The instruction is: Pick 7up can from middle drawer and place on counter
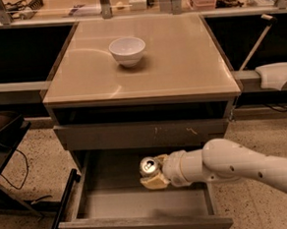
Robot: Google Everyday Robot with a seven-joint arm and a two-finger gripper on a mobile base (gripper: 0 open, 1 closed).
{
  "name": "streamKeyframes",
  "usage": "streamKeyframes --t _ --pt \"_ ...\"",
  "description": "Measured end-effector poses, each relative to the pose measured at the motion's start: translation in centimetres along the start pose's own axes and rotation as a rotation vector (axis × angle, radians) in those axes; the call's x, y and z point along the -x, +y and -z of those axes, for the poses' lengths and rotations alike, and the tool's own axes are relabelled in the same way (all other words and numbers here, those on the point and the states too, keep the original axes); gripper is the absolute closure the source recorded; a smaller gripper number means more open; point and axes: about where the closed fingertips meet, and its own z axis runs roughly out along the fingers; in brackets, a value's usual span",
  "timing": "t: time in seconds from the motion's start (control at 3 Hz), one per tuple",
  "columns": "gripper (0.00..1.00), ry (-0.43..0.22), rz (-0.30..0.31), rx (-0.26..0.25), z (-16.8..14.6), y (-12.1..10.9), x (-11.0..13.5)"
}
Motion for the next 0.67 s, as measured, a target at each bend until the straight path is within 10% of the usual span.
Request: streamKeyframes --t 0.33,0.67 --pt "1.0 0.002 0.046 -0.096 4.6 -2.0 8.4" --pt "1.0 0.001 0.09 -0.146 6.7 -1.6 11.4"
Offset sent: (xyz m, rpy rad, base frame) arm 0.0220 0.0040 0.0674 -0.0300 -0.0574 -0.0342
